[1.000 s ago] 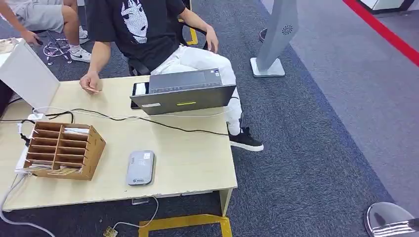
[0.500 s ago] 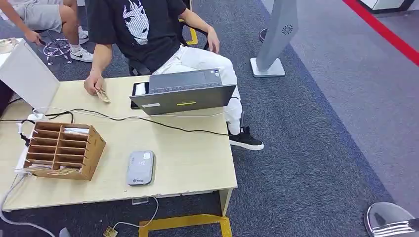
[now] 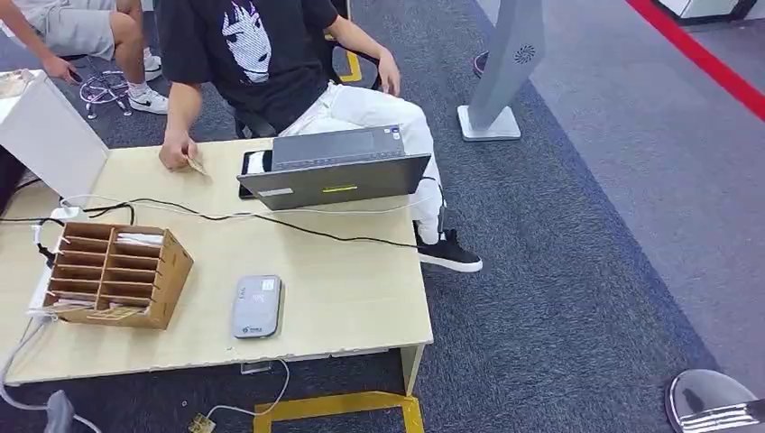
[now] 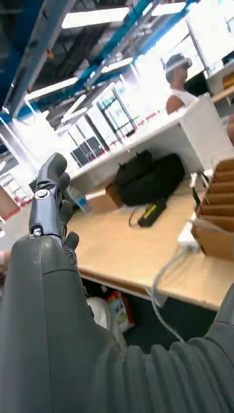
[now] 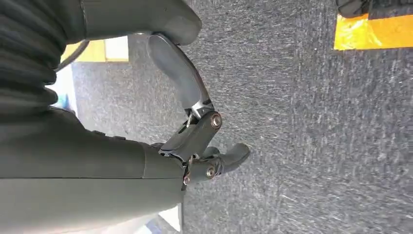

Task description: Pass the card to the sensor for recognition and then transmit it.

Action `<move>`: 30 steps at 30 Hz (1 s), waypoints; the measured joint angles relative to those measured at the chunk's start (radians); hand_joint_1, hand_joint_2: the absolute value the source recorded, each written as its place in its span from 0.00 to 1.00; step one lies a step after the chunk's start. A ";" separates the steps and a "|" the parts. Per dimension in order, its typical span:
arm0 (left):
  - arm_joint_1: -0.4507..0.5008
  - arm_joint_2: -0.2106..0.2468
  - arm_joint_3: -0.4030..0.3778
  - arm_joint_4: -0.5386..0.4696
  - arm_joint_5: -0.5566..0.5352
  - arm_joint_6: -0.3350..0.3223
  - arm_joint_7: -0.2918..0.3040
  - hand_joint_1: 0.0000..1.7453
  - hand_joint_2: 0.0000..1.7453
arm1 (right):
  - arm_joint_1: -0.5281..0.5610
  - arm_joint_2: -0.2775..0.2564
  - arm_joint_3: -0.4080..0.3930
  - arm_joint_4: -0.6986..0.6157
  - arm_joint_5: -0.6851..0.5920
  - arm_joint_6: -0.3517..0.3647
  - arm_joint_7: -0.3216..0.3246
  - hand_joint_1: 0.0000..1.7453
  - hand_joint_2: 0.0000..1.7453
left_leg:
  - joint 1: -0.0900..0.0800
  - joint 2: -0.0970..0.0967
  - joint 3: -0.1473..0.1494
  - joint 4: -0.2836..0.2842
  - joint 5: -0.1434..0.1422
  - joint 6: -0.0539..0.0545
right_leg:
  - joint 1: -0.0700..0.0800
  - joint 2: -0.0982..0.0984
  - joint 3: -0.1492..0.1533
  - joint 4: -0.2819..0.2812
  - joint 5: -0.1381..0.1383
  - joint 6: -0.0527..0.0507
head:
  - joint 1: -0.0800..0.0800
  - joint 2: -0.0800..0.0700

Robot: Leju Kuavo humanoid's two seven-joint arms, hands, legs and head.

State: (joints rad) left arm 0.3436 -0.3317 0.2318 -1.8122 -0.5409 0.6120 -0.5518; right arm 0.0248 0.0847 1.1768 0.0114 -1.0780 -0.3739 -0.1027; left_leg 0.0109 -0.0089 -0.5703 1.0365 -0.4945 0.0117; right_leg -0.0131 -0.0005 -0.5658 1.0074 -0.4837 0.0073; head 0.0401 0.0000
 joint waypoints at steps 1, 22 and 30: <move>-0.009 0.009 0.004 -0.009 -0.005 -0.004 0.004 0.00 1.00 | -0.003 -0.002 0.003 0.000 0.003 0.000 0.002 0.00 1.00 | 0.000 0.000 0.000 0.000 0.000 0.000 | 0.000 0.000 0.000 0.000 0.000 0.000 | 0.000 0.000; -0.416 0.354 0.022 0.393 -0.132 -0.002 0.239 0.00 1.00 | -0.044 -0.062 0.054 0.000 0.040 0.035 -0.016 0.00 1.00 | 0.000 0.000 0.001 0.000 0.002 -0.001 | 0.000 0.001 0.000 0.001 0.001 -0.001 | 0.000 0.000; -0.494 0.376 0.003 0.511 -0.128 -0.028 0.274 0.00 1.00 | -0.050 -0.066 0.061 0.000 0.039 0.033 -0.019 0.00 1.00 | 0.000 0.000 0.000 0.000 0.002 -0.001 | 0.000 0.001 -0.001 0.001 0.001 -0.001 | 0.000 0.000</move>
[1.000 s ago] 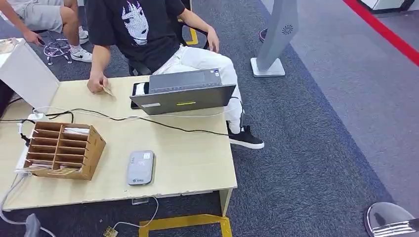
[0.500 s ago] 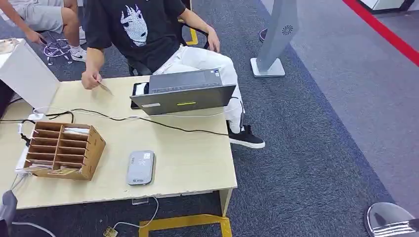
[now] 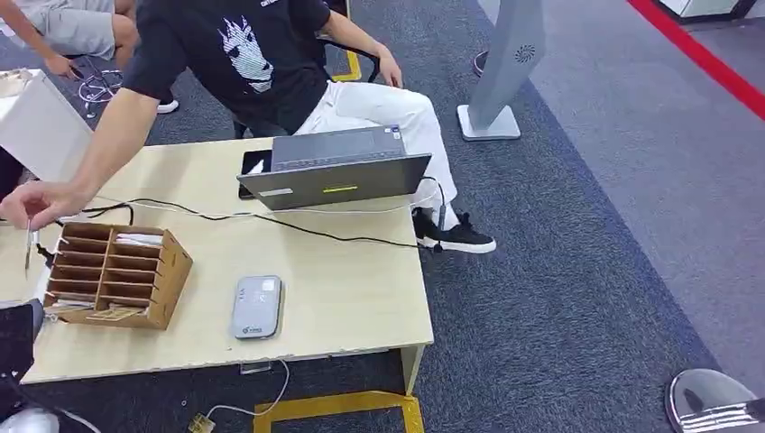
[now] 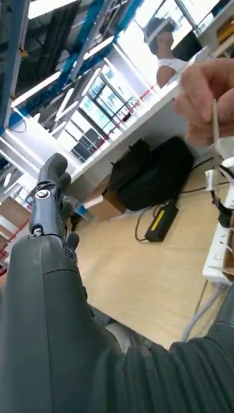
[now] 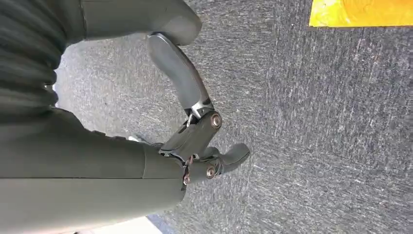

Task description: Pass the card to the sensor for recognition and then transmit it.

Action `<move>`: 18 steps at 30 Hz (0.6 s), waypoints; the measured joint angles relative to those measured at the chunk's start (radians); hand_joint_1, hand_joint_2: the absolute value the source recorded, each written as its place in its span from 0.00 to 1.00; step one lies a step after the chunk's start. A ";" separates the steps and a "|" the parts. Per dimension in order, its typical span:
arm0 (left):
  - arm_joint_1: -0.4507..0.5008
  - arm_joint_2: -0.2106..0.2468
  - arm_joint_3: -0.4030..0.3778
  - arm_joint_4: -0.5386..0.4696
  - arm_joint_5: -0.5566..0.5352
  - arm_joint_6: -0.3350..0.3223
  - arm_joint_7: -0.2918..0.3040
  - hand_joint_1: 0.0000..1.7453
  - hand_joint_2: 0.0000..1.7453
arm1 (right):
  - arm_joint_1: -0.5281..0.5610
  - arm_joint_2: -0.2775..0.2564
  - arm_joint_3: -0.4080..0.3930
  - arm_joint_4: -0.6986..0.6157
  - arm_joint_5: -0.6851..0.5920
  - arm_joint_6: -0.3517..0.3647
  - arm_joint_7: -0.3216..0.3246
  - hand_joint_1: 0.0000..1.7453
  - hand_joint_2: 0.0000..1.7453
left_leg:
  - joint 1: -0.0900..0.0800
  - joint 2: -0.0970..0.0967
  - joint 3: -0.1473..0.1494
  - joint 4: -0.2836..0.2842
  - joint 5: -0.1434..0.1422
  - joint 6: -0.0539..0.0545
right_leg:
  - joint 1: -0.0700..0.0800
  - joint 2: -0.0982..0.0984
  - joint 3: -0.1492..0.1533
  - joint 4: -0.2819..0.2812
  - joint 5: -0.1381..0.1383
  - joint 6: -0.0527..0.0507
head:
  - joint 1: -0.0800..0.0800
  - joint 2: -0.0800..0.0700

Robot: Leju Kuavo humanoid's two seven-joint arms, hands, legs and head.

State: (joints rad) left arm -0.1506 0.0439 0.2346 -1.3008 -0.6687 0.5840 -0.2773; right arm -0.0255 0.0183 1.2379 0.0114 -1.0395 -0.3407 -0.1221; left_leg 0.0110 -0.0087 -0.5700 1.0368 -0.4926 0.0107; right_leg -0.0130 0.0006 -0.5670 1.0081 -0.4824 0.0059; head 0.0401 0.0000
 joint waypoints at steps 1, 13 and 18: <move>-0.014 0.001 -0.007 0.018 0.009 -0.009 0.008 0.00 1.00 | -0.002 0.000 0.001 0.000 0.000 -0.002 -0.001 0.00 1.00 | 0.000 0.000 0.000 0.000 0.000 0.000 | 0.000 0.000 0.000 0.000 0.000 0.000 | 0.000 0.000; -0.089 -0.015 -0.080 0.054 0.044 -0.052 0.042 0.00 1.00 | -0.006 0.000 0.002 0.000 -0.010 -0.003 0.004 0.00 1.00 | 0.000 0.001 0.000 0.000 0.000 0.000 | 0.000 0.001 -0.001 0.000 0.000 0.000 | 0.000 0.000; -0.095 -0.016 -0.089 0.054 0.053 -0.042 0.051 1.00 1.00 | -0.007 0.000 0.003 0.000 -0.016 -0.003 0.004 0.00 1.00 | 0.000 0.002 0.000 0.000 0.000 0.000 | 0.000 0.002 -0.001 0.000 0.000 0.000 | 0.000 0.000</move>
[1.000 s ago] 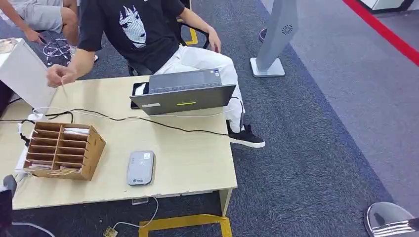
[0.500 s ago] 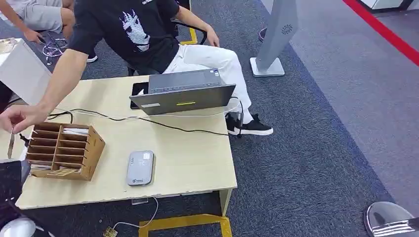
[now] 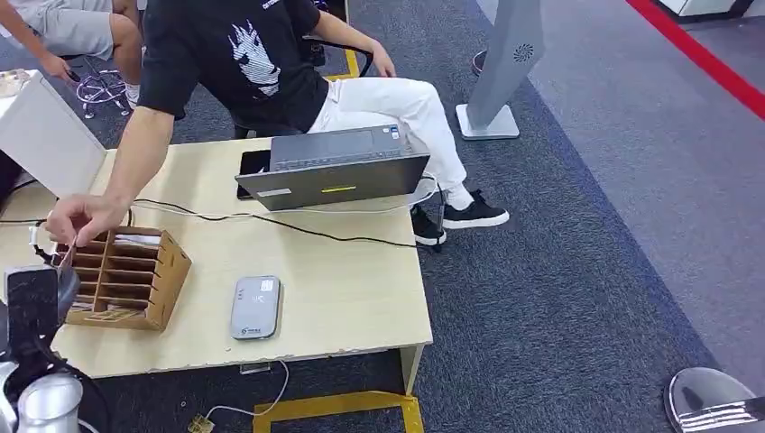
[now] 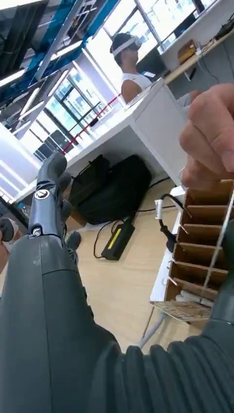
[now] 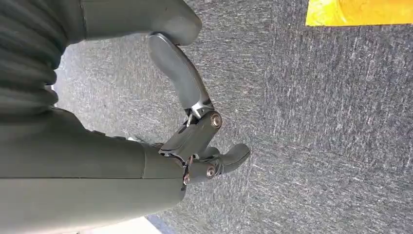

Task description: Pass the card to the sensor for recognition and then transmit it.

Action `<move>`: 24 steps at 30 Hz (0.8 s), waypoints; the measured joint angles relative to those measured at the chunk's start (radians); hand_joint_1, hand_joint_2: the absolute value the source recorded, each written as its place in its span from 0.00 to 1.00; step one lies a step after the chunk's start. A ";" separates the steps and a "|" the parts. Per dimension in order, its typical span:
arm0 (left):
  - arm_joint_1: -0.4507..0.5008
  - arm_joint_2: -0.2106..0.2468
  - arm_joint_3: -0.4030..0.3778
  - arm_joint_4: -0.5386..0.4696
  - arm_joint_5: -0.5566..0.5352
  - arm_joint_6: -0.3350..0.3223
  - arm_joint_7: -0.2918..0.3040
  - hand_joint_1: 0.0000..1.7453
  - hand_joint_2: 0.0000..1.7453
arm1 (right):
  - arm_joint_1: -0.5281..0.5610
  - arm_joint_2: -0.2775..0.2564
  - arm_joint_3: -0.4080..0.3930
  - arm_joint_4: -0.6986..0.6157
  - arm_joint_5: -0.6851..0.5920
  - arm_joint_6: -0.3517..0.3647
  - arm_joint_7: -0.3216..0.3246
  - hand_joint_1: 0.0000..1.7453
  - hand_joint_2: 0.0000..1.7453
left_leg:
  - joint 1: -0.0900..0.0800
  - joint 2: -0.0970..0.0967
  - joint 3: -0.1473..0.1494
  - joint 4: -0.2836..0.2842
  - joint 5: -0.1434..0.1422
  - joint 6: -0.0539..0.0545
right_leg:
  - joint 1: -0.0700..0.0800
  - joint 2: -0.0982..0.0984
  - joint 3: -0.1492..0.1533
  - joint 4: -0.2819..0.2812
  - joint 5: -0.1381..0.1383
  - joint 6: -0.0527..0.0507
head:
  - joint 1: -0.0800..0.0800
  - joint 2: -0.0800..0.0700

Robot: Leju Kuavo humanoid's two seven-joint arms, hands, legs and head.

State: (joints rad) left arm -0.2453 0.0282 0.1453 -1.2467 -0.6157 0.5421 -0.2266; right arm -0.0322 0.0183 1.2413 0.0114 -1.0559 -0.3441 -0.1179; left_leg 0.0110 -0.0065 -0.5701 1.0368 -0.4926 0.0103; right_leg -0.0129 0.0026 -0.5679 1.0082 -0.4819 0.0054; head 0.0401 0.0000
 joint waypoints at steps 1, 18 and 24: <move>-0.001 -0.001 0.000 0.000 0.001 0.007 0.003 1.00 1.00 | 0.000 0.000 0.001 0.000 -0.002 0.000 0.000 0.00 1.00 | 0.000 0.000 0.000 0.000 0.000 0.000 | 0.000 0.000 0.000 0.000 0.000 0.000 | 0.000 0.000; -0.001 -0.002 0.000 0.000 0.012 0.050 0.006 1.00 1.00 | 0.000 0.000 0.003 0.000 -0.005 0.000 0.003 0.00 1.00 | 0.000 0.000 0.000 0.000 0.000 0.000 | 0.000 0.001 0.000 0.000 0.000 0.000 | 0.000 0.000; 0.002 -0.008 -0.009 -0.002 0.007 0.031 -0.006 1.00 1.00 | 0.000 0.000 0.003 0.000 -0.011 0.000 0.004 0.00 1.00 | 0.000 0.000 0.000 0.000 0.000 0.000 | 0.000 0.001 0.000 0.000 0.000 0.000 | 0.000 0.000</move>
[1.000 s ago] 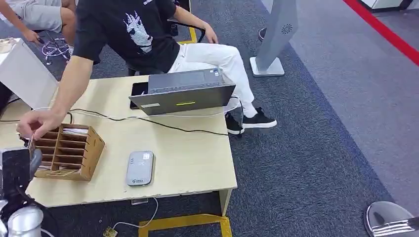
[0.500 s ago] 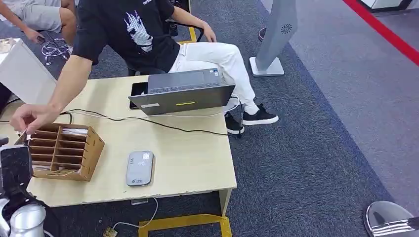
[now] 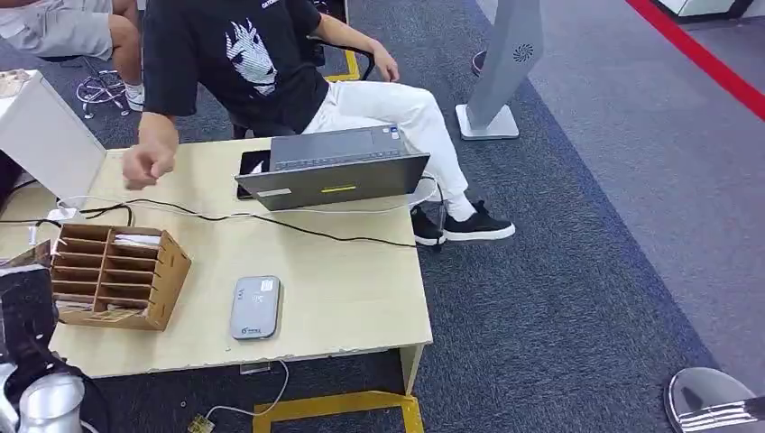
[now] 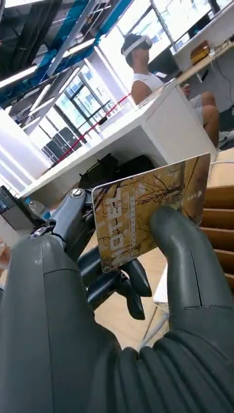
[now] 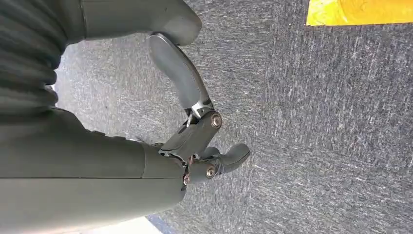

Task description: Pass the card to the sensor for recognition and then transmit it.

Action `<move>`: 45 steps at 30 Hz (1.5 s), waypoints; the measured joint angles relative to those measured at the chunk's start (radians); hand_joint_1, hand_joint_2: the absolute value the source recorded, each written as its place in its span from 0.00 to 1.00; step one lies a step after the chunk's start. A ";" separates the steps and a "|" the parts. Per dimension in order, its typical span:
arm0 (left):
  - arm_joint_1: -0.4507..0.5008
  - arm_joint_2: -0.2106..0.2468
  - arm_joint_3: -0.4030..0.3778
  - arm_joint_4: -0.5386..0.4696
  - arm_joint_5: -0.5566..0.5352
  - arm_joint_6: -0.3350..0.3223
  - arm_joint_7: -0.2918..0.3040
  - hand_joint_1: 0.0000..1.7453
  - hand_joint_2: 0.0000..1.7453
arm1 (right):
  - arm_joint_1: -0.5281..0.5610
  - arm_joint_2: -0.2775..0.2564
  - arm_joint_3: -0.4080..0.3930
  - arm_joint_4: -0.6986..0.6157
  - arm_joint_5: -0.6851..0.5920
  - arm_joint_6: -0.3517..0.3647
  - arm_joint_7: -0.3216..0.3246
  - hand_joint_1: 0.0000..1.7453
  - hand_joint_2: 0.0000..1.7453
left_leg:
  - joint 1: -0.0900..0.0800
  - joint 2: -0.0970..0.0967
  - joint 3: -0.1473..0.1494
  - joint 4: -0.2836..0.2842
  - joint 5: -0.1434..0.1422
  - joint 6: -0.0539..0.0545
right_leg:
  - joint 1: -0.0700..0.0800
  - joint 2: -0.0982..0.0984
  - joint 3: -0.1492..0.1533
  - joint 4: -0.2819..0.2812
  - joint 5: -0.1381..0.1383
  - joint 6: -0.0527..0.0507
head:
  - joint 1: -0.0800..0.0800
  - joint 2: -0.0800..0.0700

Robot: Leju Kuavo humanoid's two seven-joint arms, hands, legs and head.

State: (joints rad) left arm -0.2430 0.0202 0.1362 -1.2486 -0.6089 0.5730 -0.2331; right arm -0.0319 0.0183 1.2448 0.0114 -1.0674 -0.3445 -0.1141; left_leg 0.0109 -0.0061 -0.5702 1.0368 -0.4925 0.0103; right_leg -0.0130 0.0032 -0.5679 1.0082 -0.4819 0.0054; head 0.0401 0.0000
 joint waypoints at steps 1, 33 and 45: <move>0.004 -0.002 -0.010 -0.003 -0.008 -0.007 -0.004 1.00 1.00 | 0.000 0.000 0.000 0.000 -0.001 0.000 0.002 0.00 1.00 | 0.000 0.000 0.000 0.000 0.000 0.000 | 0.000 0.000 0.000 0.000 0.000 0.000 | 0.000 0.000; 0.203 -0.069 -0.423 -0.146 -0.195 -0.148 0.095 1.00 1.00 | 0.007 0.000 0.003 0.000 -0.044 0.009 0.003 0.00 1.00 | 0.000 0.000 -0.001 0.000 -0.001 0.001 | 0.000 0.000 0.000 0.000 0.000 0.000 | 0.000 0.000; 0.168 -0.103 -0.427 0.061 -0.269 -0.227 0.189 1.00 1.00 | 0.002 0.000 0.008 0.000 -0.058 0.038 0.002 0.00 1.00 | 0.000 0.000 -0.001 0.000 -0.001 0.001 | 0.000 0.000 -0.001 0.000 0.000 0.000 | 0.000 0.000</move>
State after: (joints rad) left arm -0.0753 -0.0832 -0.2907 -1.1873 -0.8777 0.3464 -0.0443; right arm -0.0303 0.0183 1.2532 0.0111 -1.1250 -0.3060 -0.1121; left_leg 0.0106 -0.0061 -0.5708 1.0368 -0.4936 0.0112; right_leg -0.0132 0.0032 -0.5684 1.0078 -0.4821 0.0056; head 0.0401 0.0000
